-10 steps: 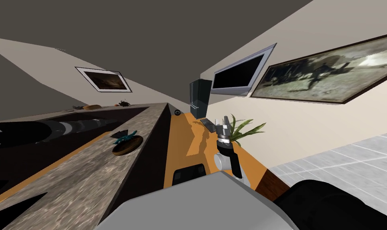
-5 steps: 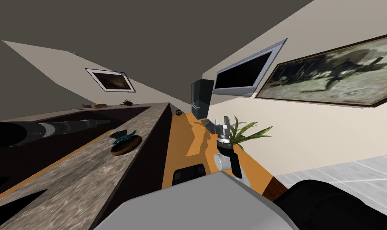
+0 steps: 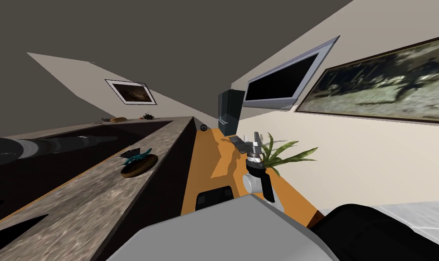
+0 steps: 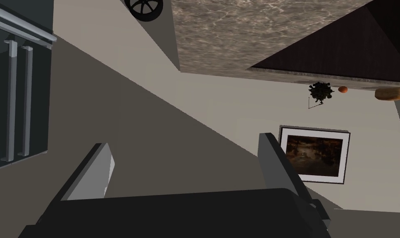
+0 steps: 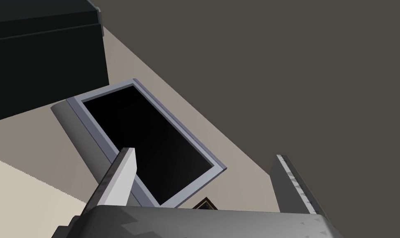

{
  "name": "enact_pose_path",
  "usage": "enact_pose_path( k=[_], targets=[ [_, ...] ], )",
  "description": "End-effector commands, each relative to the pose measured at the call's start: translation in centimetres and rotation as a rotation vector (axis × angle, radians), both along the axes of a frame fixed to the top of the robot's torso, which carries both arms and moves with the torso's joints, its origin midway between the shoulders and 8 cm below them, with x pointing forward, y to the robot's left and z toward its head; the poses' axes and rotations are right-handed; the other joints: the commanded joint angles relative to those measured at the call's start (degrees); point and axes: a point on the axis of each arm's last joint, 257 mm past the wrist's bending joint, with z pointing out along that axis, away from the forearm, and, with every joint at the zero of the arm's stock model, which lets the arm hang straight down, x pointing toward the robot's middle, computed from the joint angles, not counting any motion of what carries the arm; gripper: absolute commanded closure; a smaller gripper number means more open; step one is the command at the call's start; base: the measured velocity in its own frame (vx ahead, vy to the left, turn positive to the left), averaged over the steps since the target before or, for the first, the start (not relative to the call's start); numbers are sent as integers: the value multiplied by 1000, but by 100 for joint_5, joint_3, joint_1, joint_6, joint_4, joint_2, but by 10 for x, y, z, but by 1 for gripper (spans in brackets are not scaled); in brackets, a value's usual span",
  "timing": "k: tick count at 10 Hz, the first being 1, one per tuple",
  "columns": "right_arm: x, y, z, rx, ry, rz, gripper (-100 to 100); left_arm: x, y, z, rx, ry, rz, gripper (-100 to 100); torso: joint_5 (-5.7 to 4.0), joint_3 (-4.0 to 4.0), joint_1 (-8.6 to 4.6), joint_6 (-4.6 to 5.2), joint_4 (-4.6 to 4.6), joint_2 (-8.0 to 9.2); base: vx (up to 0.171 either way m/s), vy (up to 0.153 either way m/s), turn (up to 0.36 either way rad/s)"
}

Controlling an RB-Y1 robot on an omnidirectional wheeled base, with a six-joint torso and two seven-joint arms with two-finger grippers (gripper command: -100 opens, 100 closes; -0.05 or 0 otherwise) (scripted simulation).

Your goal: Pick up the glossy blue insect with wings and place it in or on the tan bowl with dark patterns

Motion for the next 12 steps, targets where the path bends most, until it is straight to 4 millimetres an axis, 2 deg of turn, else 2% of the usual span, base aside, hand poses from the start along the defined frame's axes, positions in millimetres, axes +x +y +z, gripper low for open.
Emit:
enact_pose_path(
  k=[1,2,4,6,7,12],
  targets=[
    [0,0,0,0,0,0,0,-2,-7,-1,-15,4,-32,-100,0,0,0,0,0,0,15,-2,-25],
    [0,0,0,0,0,0,0,-14,10,0,8,22,-16,-100,5,4,18,-1,1,6,59,-78,132],
    [0,0,0,0,0,0,0,-16,5,6,-3,19,-48,-100,-1,-3,-11,-3,-1,-7,55,-87,67],
    [0,0,0,0,0,0,0,-15,4,5,-5,20,-49,-100,3,4,13,0,1,8,2,-9,-9],
    [0,0,0,0,0,0,0,-15,3,5,-6,20,-52,0,7,7,22,-1,3,12,0,0,0],
    [0,0,0,0,0,0,0,-15,3,6,-6,20,-52,0,8,9,27,-1,4,15,0,0,0]
  ],
)
